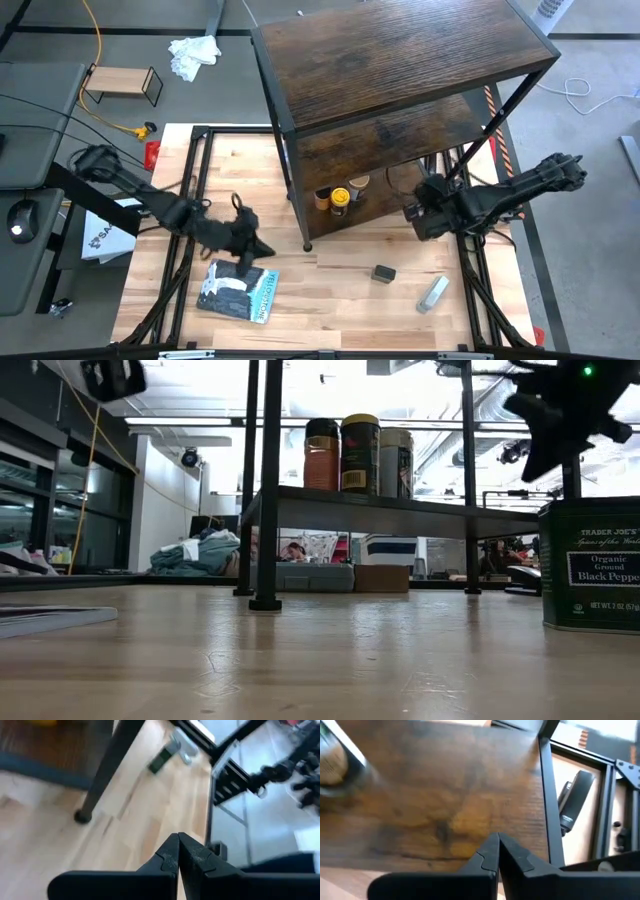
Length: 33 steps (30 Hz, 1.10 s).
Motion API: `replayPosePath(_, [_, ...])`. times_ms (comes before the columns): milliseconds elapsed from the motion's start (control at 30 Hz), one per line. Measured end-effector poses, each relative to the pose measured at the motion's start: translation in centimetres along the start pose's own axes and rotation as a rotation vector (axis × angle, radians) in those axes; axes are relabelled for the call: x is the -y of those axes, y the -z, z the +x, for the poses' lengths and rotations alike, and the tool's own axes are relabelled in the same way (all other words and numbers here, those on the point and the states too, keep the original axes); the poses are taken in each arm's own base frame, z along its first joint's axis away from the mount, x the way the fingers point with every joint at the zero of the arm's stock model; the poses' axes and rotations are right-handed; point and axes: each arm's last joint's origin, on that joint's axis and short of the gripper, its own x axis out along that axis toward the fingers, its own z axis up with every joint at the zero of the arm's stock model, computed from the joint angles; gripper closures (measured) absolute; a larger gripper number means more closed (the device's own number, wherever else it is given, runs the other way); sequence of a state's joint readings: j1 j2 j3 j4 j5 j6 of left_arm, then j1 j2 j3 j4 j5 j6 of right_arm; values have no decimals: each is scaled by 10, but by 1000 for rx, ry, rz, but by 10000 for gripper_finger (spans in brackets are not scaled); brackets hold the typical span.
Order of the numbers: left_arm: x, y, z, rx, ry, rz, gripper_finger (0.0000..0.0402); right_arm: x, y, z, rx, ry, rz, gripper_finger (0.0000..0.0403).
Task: Shelf spices
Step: Adjust the shelf
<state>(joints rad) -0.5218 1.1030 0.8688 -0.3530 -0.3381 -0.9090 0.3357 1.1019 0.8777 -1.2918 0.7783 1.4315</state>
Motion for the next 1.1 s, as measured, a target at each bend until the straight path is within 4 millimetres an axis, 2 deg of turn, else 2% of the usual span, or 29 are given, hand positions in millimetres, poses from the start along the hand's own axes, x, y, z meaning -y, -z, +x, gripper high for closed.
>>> replayPosePath(200, [42,-12,30,238,-200,-62,401,3,-23,-8,8,-15,119,403])
replayPosePath(433, [83,-3,82,387,-291,-208,401,-3,-38,-15,38,-73,79,403])
replayPosePath(567, [96,3,108,477,-368,-235,401,-7,-43,-18,72,-110,52,403])
replayPosePath(700, [94,-1,127,567,-455,-246,401,-10,-48,-23,79,-149,78,403])
replayPosePath(800, [88,-7,135,600,-505,-230,401,-15,-53,-30,55,-226,33,403])
replayPosePath(967, [76,-16,139,631,-574,-206,401,-27,-52,-44,87,-361,-57,403])
replayPosePath(1100, [69,-23,139,690,-614,-210,401,-30,-48,-47,85,-379,-57,403])
